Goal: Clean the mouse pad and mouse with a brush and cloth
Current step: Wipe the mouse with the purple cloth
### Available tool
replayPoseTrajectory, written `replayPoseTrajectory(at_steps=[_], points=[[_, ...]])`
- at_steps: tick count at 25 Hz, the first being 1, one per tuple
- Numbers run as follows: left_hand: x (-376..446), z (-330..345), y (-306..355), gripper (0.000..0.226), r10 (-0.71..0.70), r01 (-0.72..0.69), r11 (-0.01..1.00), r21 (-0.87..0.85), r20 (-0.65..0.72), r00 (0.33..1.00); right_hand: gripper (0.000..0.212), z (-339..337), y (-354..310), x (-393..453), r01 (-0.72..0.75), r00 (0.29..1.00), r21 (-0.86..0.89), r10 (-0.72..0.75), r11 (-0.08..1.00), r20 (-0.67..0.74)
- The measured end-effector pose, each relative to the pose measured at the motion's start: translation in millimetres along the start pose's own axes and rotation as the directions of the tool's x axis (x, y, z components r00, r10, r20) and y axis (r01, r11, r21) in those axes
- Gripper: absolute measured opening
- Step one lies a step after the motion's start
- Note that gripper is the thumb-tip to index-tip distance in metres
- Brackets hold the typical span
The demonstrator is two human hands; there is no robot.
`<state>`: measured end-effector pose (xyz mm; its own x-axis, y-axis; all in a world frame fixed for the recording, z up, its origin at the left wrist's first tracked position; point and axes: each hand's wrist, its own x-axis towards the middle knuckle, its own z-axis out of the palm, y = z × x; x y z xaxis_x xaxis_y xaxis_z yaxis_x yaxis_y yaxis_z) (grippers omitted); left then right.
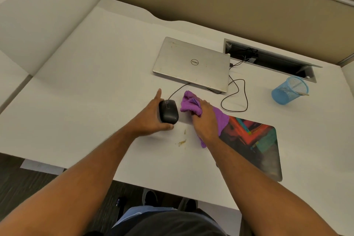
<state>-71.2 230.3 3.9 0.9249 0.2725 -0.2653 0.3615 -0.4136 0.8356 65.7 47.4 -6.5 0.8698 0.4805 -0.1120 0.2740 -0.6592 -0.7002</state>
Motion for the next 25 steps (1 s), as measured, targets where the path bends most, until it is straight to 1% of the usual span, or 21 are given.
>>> replayPoseTrajectory(at_steps=[1,3,4,6,9,15,17,19,21,22,25], points=[[1,-4,0,0.137,0.001,-0.001,1.0,-0.017,-0.009,1.0,0.061,3,0,6,-0.008,0.997,-0.117,0.018,0.993,0.081],[2,-10,-1,0.136,0.007,-0.008,0.999,-0.04,-0.016,1.0,0.075,6,-1,15,0.047,0.973,-0.34,0.034,0.939,0.229],[3,-12,-1,0.135,0.007,-0.008,0.999,-0.052,-0.019,1.0,0.077,7,0,16,0.096,0.96,-0.394,0.019,0.914,0.279],[3,-13,-3,0.135,0.006,-0.008,0.997,-0.072,-0.027,1.0,0.076,9,3,10,0.208,0.93,-0.419,-0.045,0.884,0.366],[4,-12,-5,0.134,0.018,-0.021,0.996,-0.081,-0.044,0.999,0.077,14,9,-11,0.33,0.877,-0.379,-0.132,0.865,0.462],[1,-7,0,0.135,-0.008,0.004,0.997,-0.074,-0.052,0.999,0.078,10,10,-55,0.461,0.782,-0.3,-0.223,0.835,0.582],[-1,-4,2,0.135,-0.006,0.002,0.997,-0.072,-0.053,0.999,0.073,9,13,-71,0.508,0.743,-0.25,-0.273,0.824,0.611],[-2,3,4,0.135,-0.002,-0.002,0.998,-0.068,-0.047,0.999,0.066,4,17,-82,0.54,0.686,-0.171,-0.313,0.824,0.657],[-3,12,5,0.135,-0.003,-0.001,0.997,-0.079,-0.047,0.999,0.06,-5,22,-89,0.541,0.636,-0.073,-0.351,0.838,0.687],[-4,17,6,0.135,0.001,-0.005,0.997,-0.077,-0.048,0.999,0.056,-10,24,-93,0.523,0.625,-0.026,-0.363,0.852,0.691],[-5,30,9,0.132,-0.002,-0.001,0.998,-0.055,-0.04,0.999,0.043,-25,34,-111,0.434,0.633,0.074,-0.362,0.898,0.684]])
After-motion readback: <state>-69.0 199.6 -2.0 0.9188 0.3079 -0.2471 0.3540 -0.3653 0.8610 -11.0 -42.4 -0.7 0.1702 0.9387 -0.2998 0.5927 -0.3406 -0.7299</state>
